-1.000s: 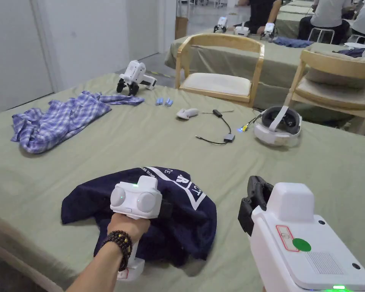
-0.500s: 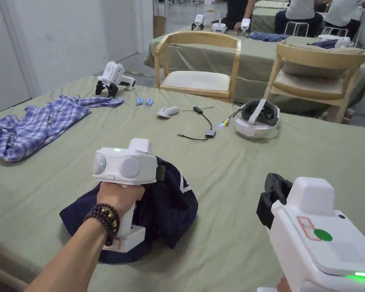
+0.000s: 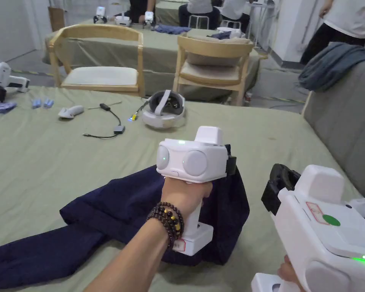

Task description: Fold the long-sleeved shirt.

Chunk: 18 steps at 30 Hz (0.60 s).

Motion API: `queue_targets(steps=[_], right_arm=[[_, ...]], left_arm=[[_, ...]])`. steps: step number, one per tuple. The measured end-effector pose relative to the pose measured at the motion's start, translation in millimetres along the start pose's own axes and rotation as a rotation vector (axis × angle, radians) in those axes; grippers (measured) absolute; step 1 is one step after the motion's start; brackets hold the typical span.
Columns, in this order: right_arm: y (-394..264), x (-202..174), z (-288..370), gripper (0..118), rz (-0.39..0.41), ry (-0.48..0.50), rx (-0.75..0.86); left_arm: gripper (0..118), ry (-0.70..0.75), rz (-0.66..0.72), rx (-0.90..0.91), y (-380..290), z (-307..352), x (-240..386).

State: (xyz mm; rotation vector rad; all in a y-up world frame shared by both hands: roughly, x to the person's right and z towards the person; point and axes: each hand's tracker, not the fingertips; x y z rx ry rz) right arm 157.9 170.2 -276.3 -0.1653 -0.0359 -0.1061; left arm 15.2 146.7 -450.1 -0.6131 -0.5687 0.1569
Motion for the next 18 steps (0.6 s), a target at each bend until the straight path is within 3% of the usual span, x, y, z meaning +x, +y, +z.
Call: queue_targets(steps=[4,5,7,8,10,16,18], right_arm=[[-0.7,37.3,11.9,1,0.005,-0.073,-0.025],[-1.4,43.2,13.4,1,0.003,-0.089,-0.031],[-4.0,52.1,14.7,1,0.013,-0.114,-0.047],[-5.8,55.3,14.0,1,0.018,-0.120,-0.055],[-9.7,61.3,9.8,1,0.022,-0.126,-0.066],[-16.0,44.3,0.8,1,0.028,-0.073,-0.093],[-23.8,39.4,-8.1,1,0.029,-0.056,-0.098]], left_arm=[[14,0.021,0.012,-0.152,-52.6,-61.3,24.3],[25,0.043,-0.003,-0.168,-58.9,-65.9,25.2],[90,0.049,-0.017,-0.161,-67.6,-68.1,27.3],[111,0.077,-0.041,-0.163,-67.8,-63.1,28.2],[102,0.069,-0.081,-0.052,-64.1,-31.2,23.1],[104,0.177,-0.010,0.157,-64.4,49.8,-14.3],[93,0.247,-0.005,0.201,-78.2,81.6,-29.7]])
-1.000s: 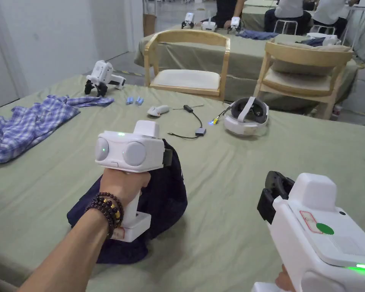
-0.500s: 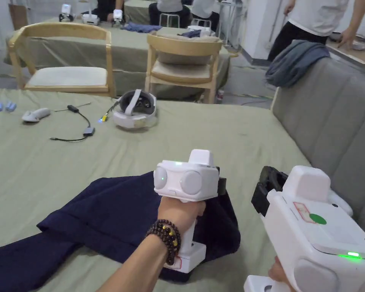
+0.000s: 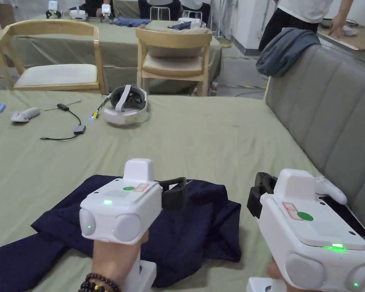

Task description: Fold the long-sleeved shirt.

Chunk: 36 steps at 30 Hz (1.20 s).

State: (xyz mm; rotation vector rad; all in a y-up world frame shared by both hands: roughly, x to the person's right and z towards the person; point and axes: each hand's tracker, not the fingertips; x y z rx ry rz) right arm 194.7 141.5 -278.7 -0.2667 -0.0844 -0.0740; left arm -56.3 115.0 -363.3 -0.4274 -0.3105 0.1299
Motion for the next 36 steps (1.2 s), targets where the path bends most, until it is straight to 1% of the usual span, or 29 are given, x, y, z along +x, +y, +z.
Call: queue_targets(steps=[2,4,5,7,9,12,13,14,15,16,17,18,20,21,23,26,29,31,32,33,34,35,36], right_arm=[[-2.3,-5.9,-3.2,1,0.002,0.021,-0.009],[0.6,-13.3,-5.1,1,0.008,0.032,-0.018],[0.4,-15.4,-5.1,1,0.008,0.035,-0.018],[2.2,-18.2,-6.6,1,0.003,0.041,-0.017],[4.5,-19.6,-7.0,1,-0.001,0.045,-0.017],[6.2,-18.3,-8.7,1,0.000,0.048,-0.014],[7.1,-17.6,-8.4,1,0.000,0.052,-0.016],[7.7,-17.1,-7.8,1,0.000,0.051,-0.016],[7.6,-16.4,-7.1,1,0.000,0.047,-0.015],[7.1,-15.5,-6.5,1,0.003,0.046,-0.015],[6.2,-14.4,-6.3,1,0.007,0.047,-0.017],[4.3,-13.2,-6.3,1,0.011,0.048,-0.022],[0.1,-12.0,-4.3,1,0.018,0.051,-0.035],[-2.9,-10.6,-5.4,1,0.017,0.048,-0.042],[-8.8,-7.1,-10.3,1,0.013,0.043,-0.068],[-15.9,-2.1,-21.0,1,0.007,0.031,-0.094],[-18.8,2.0,-26.3,1,-0.014,0.012,-0.111],[-24.7,5.6,-31.0,1,-0.010,0.004,-0.142],[-28.2,7.7,-32.8,2,-0.007,-0.004,-0.158],[-31.9,10.1,-34.6,3,-0.006,-0.010,-0.172],[-36.7,13.5,-37.0,3,-0.005,-0.015,-0.193],[-40.7,16.2,-39.9,4,-0.003,-0.015,-0.216],[-45.8,20.2,-44.8,10,0.001,-0.022,-0.254]], left_arm=[[70,0.077,0.003,0.014,-12.1,31.8,-18.2],[24,0.129,0.018,0.013,-22.9,54.0,-33.0],[5,0.130,0.015,0.001,-29.2,64.0,-40.3],[3,0.169,-0.008,-0.024,-37.6,74.5,-47.2],[3,0.119,-0.003,-0.065,-39.5,76.4,-53.5],[3,0.095,0.020,-0.080,-44.2,70.2,-53.8],[7,0.089,0.019,-0.080,-46.4,71.1,-51.6],[25,0.093,0.015,-0.082,-49.0,67.0,-48.8],[73,0.101,-0.001,-0.100,-52.9,58.3,-45.4],[105,0.118,-0.035,-0.155,-57.8,48.0,-41.5],[109,0.072,-0.045,-0.164,-64.8,45.1,-38.4],[104,0.074,-0.063,-0.150,-67.4,33.8,-37.2],[105,0.061,-0.090,-0.243,-77.3,14.5,-32.7],[105,0.076,-0.124,-0.274,-82.5,16.0,-18.3],[105,0.070,-0.162,-0.301,-99.2,7.3,-6.6],[105,0.001,-0.167,-0.391,-121.8,-11.9,7.0],[103,-0.026,-0.193,-0.443,-147.4,-32.6,19.4],[91,-0.058,-0.202,-0.447,-159.8,-43.3,22.5],[87,-0.043,-0.207,-0.445,-163.2,-46.9,24.2],[82,-0.006,-0.241,-0.466,-166.2,-51.7,25.9],[63,-0.010,-0.239,-0.442,-160.9,-47.7,25.8],[24,-0.016,-0.225,-0.438,-152.2,-43.7,23.3],[12,-0.002,-0.184,-0.397,-143.5,-39.6,17.4]])
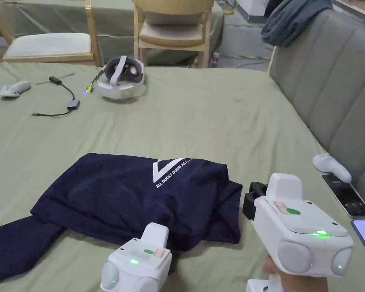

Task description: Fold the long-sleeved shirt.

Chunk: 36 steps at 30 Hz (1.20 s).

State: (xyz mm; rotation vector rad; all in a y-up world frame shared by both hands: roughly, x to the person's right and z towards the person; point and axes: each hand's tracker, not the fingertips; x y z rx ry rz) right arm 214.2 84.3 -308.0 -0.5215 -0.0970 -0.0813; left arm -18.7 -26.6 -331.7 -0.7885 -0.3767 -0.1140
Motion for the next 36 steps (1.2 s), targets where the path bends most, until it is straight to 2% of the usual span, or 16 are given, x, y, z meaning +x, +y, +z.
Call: queue_targets(steps=[1,2,3,4,7,11,13,14,15,16,17,19,24,29,33,36], right_arm=[[-3.0,3.2,-7.1,18,-0.001,-0.011,-0.025],[-5.7,5.9,-16.4,34,0.008,-0.018,-0.062],[-9.3,10.3,-29.2,67,0.019,0.009,-0.100],[-13.3,13.3,-40.1,85,0.025,0.023,-0.127],[-27.9,15.6,-70.3,94,0.052,0.089,-0.254],[-51.3,2.4,-111.1,89,0.153,0.082,-0.376],[-60.3,-6.8,-123.0,64,0.176,0.081,-0.416],[-65.2,-9.4,-127.3,47,0.157,0.088,-0.408],[-66.7,-11.2,-126.8,42,0.134,0.102,-0.394],[-59.7,-10.9,-120.5,30,0.142,0.085,-0.376],[-53.4,-8.3,-117.0,9,0.138,0.140,-0.385],[-37.5,-1.9,-103.5,7,0.090,0.132,-0.328],[49.0,19.8,-66.4,7,0.079,0.134,-0.097],[193.7,26.7,-36.8,4,0.124,0.180,0.098],[297.3,17.5,-23.9,4,0.202,0.134,0.289],[372.8,7.3,-0.1,4,0.186,0.142,0.394]], left_arm=[[11,0.007,0.029,0.014,5.1,3.6,-6.4],[11,-0.069,0.092,0.002,10.9,7.0,-17.3],[11,-0.110,0.141,-0.010,14.6,12.0,-24.9],[11,-0.107,0.172,0.012,16.7,19.2,-30.4],[11,-0.065,0.145,0.079,25.5,50.8,-38.9],[11,-0.060,0.219,0.166,40.0,79.7,-54.9],[11,-0.053,0.227,0.180,48.4,87.8,-63.6],[11,-0.043,0.231,0.203,52.5,92.2,-67.5],[11,-0.039,0.235,0.218,56.2,96.1,-71.7],[11,-0.034,0.241,0.236,60.6,100.7,-77.5],[11,-0.025,0.252,0.249,65.8,105.3,-82.8],[11,-0.008,0.261,0.281,78.2,113.6,-97.0],[11,0.032,0.294,0.396,141.4,143.9,-148.2],[12,0.148,0.241,0.526,248.6,188.9,-198.7],[11,0.198,0.239,0.664,332.2,229.4,-228.1],[11,0.219,0.184,0.715,395.3,256.5,-237.9]])
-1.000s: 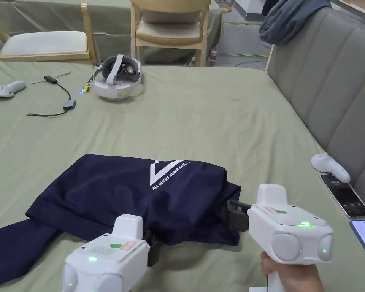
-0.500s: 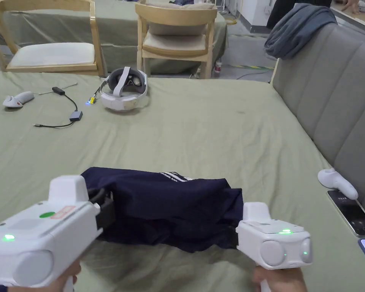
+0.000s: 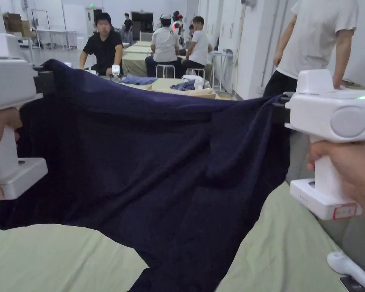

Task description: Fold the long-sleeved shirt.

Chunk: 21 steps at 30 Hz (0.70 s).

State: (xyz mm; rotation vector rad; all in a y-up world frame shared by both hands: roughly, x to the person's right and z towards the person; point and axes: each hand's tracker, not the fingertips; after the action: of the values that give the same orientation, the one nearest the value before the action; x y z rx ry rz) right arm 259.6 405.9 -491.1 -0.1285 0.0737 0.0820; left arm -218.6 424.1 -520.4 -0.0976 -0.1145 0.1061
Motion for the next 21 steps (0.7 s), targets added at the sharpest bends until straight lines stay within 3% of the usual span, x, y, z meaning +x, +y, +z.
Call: queue_targets(steps=[4,8,11,16,17,21], right_arm=[[88.2,6.7,-10.8,4,0.028,-0.064,0.095],[162.5,17.3,-22.4,4,0.032,-0.116,0.134],[197.4,26.9,-26.5,4,0.034,-0.176,0.141],[207.8,38.1,-23.0,4,0.017,-0.220,0.163],[200.8,39.3,-25.1,4,0.023,-0.230,0.152],[152.7,52.5,-57.8,4,-0.003,-0.223,0.074]], left_arm=[[11,0.012,0.047,0.059,72.7,-27.8,3.9],[11,0.027,-0.030,0.115,124.3,-45.4,21.5],[11,0.031,-0.006,0.122,150.4,-53.0,31.8],[11,0.025,0.009,0.142,128.2,-46.5,32.7],[11,0.018,0.011,0.138,158.3,-75.1,40.6],[11,0.007,0.007,0.080,132.4,-103.6,38.8]])
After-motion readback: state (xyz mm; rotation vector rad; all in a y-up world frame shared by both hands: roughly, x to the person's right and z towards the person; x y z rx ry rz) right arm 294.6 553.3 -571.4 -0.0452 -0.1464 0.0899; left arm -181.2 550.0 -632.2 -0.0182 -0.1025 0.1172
